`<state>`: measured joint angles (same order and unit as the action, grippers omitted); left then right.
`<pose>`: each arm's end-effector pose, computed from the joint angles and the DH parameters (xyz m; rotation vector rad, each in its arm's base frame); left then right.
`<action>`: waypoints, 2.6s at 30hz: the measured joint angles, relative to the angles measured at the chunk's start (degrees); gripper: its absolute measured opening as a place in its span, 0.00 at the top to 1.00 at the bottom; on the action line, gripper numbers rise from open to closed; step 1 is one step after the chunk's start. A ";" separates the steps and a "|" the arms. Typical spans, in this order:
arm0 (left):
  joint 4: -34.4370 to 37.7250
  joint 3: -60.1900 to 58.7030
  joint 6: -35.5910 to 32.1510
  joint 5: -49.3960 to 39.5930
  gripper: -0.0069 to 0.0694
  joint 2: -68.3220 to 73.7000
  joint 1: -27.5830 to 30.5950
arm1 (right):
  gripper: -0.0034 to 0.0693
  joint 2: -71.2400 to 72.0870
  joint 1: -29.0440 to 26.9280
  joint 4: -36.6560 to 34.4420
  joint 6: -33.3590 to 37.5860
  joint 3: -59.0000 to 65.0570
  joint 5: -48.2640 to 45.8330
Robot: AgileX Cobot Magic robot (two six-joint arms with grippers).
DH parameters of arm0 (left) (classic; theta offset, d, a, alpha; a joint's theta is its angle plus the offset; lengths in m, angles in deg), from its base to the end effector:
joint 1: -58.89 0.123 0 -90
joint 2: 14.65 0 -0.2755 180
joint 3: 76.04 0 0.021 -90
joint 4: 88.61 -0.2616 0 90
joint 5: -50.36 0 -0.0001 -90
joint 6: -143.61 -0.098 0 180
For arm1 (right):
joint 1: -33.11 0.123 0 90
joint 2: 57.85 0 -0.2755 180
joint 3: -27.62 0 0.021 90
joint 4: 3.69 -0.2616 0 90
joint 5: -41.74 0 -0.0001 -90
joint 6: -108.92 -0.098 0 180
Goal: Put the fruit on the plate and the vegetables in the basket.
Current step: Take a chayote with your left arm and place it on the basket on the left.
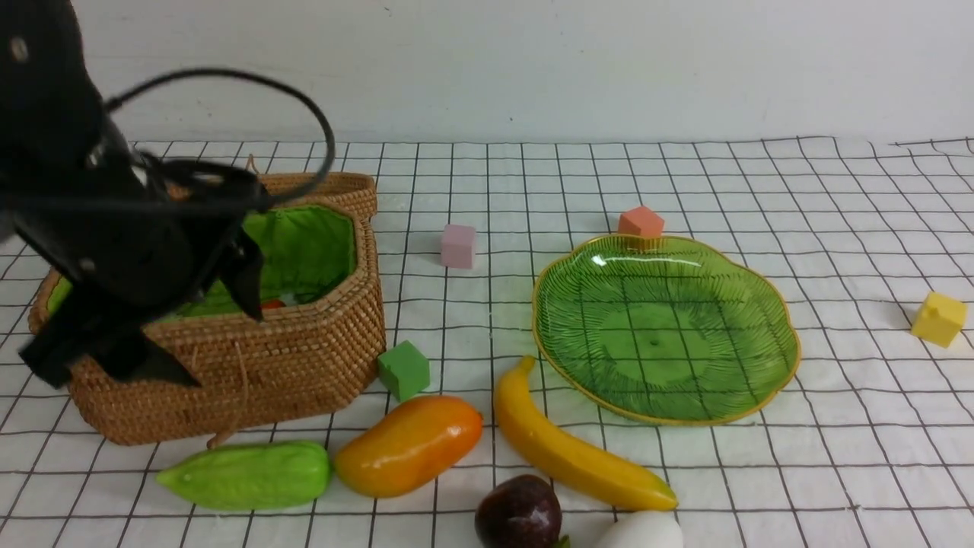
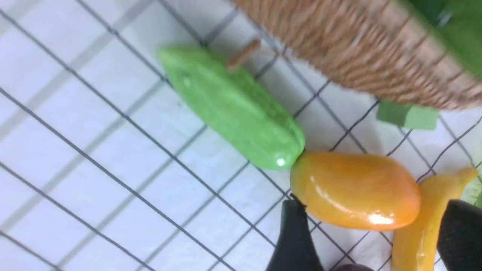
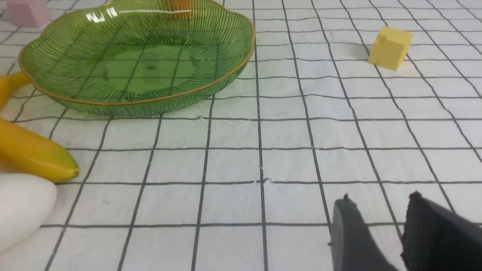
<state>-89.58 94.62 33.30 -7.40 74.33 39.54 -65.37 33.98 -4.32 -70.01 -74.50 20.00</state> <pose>0.2803 -0.0970 0.2918 -1.1855 2.5425 -0.4004 0.0795 0.0016 0.1720 -0.0249 1.8698 0.0084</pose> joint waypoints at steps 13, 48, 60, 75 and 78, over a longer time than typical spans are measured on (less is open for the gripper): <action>4.24 -11.93 6.55 16.02 0.28 7.04 0.94 | 0.63 0.00 0.00 0.00 0.00 0.00 0.00; 6.53 -12.06 1.77 10.18 0.32 7.18 1.00 | 0.63 0.00 0.00 2.13 0.00 0.00 0.00; 8.20 -4.07 -1.10 11.34 0.32 -9.92 6.04 | 0.63 0.00 0.00 2.13 0.00 0.00 -0.02; 15.05 17.27 -8.88 9.78 0.29 15.71 16.15 | 0.63 0.00 0.00 2.13 0.00 0.00 -0.02; 17.37 19.23 -11.83 8.89 0.21 16.92 16.15 | 0.63 0.00 0.00 2.13 0.00 0.00 -0.02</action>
<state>-72.21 113.85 21.47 1.48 91.25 55.69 -65.37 33.98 -2.19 -70.01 -74.50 19.98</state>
